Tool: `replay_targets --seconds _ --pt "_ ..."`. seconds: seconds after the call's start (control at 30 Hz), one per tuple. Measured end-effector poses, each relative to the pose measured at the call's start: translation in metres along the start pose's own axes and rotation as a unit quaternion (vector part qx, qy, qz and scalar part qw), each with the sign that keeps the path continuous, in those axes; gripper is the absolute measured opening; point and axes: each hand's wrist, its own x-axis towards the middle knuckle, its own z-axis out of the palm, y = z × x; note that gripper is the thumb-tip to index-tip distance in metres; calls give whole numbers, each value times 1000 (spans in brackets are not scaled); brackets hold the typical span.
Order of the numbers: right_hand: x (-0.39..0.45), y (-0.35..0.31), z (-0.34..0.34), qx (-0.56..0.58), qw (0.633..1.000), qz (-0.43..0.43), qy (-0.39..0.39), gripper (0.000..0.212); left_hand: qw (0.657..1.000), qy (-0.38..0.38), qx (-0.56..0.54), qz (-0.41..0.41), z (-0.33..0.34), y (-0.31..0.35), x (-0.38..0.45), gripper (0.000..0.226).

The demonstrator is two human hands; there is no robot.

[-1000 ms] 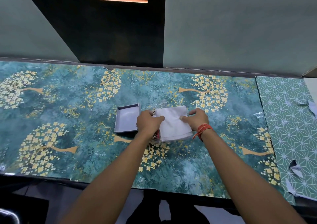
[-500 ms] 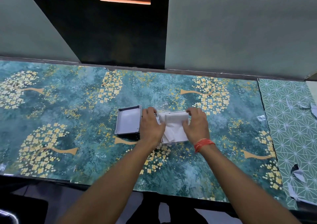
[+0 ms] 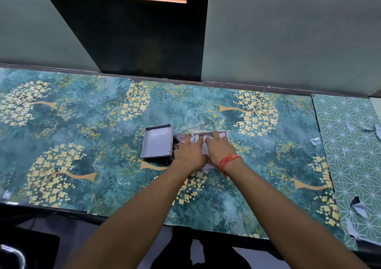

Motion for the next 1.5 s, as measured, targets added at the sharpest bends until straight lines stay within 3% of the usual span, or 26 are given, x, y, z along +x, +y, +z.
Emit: replay_targets --seconds 0.17,0.3,0.37,0.43,0.5,0.53,0.63,0.67,0.73,0.83,0.93,1.0,1.1,1.2,1.3,1.33,1.5 --pt "0 -1 1 -14 999 16 -28 49 996 -48 67 -33 0 -3 3 95" --pt "0 -5 0 -11 1000 18 -14 50 998 -43 43 -26 -1 3 3 86" --pt "1 -3 -2 8 1000 9 -1 49 999 30 -38 12 -4 -2 -2 63" --pt "1 -2 -6 67 996 15 57 41 977 161 -140 4 -10 -12 -7 40" --pt "0 -7 -8 148 977 30 149 32 952 261 -149 -58 -14 -26 -10 37" --pt "0 -12 -9 188 963 35 188 29 951 259 -136 -99 -16 -33 -9 44" --pt "1 -27 -10 290 924 48 243 23 961 154 -110 -200 -18 -56 -5 54" --pt "2 -30 -10 322 912 60 249 22 961 150 -104 -209 -17 -63 -4 48" --pt "4 -31 -11 387 882 81 255 20 949 212 -113 -205 -17 -71 -5 36" --pt "5 -27 -16 485 831 87 257 14 883 364 -235 -182 -28 -66 -19 30" --pt "7 -26 -26 565 789 74 230 18 807 434 -379 -129 -44 -44 -34 26" --pt "8 -25 -33 606 764 66 211 17 761 425 -485 -72 -52 -24 -40 20" --pt "3 -13 -38 595 763 72 242 20 713 307 -629 -39 -49 -4 -32 18" --pt "-5 13 -27 552 783 138 251 22 749 180 -635 -50 -31 -3 -20 20" --pt "-15 32 -11 523 794 192 244 22 895 109 -430 -50 -4 -11 -11 22" --pt "-18 36 -7 506 804 195 245 21 924 111 -364 -39 4 -11 -11 25" --pt "-27 34 -1 454 832 207 245 18 947 178 -263 -50 15 -2 -19 35"
